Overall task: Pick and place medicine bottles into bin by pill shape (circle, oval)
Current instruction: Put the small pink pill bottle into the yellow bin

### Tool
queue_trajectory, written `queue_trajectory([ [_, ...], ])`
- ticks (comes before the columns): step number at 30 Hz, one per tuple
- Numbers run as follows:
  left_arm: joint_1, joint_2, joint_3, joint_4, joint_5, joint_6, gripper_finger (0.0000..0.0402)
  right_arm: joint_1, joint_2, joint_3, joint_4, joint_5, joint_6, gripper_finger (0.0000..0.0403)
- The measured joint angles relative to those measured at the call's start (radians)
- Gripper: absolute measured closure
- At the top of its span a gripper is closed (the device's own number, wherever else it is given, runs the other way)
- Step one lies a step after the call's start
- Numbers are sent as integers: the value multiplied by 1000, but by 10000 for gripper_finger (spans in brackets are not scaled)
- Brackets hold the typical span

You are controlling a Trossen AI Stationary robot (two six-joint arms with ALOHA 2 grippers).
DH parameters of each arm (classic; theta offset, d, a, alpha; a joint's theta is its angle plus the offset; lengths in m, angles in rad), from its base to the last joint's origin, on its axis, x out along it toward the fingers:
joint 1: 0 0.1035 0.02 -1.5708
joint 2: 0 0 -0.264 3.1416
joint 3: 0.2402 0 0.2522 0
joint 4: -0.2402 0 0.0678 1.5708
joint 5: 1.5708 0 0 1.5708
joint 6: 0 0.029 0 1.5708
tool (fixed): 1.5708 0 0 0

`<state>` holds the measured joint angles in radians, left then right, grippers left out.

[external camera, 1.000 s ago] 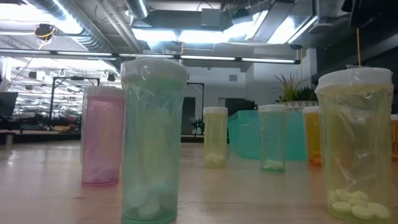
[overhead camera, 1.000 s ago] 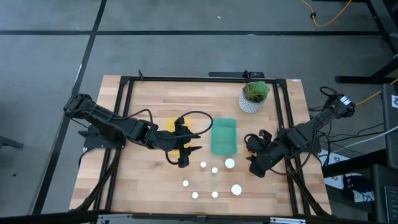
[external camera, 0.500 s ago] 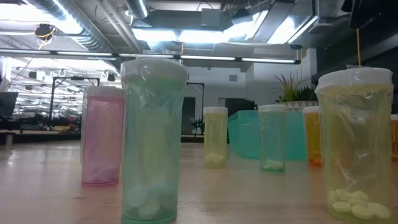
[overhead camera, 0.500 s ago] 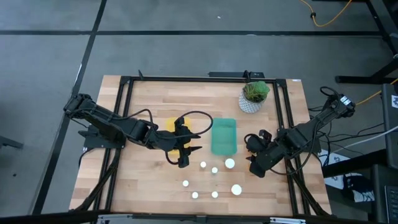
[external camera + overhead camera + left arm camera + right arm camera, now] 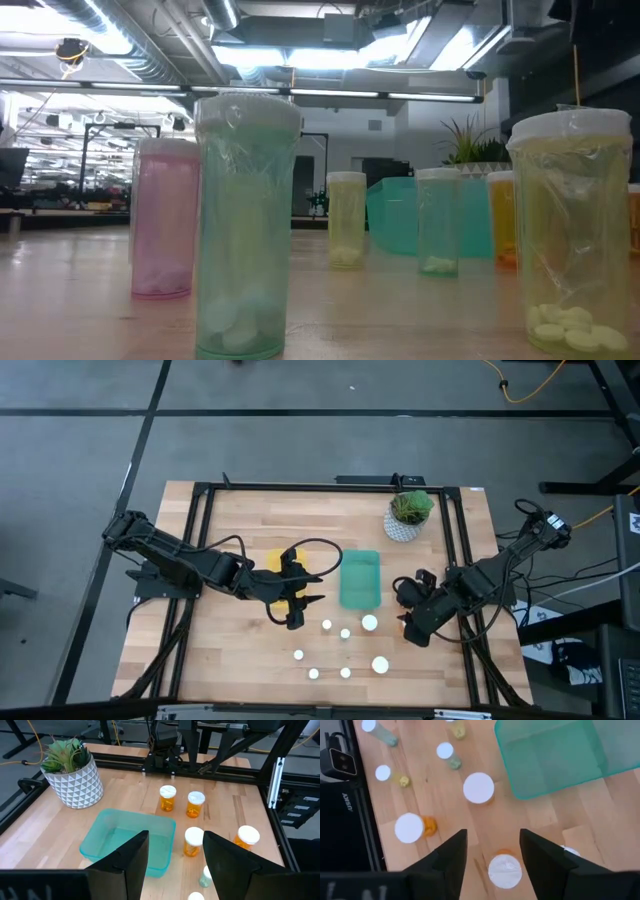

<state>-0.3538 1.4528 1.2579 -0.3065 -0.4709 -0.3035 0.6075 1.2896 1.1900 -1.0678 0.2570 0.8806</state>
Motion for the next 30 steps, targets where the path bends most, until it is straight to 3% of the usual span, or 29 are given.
queue_trajectory([
  [9,0,0,0,0,0,0,221,0,0,-1,-32,63,5,137],
  [16,0,0,0,0,0,0,221,10,0,-1,-71,-70,72,133],
  [30,0,8,2,-28,35,-6,221,186,0,-2,-192,-43,242,133],
])
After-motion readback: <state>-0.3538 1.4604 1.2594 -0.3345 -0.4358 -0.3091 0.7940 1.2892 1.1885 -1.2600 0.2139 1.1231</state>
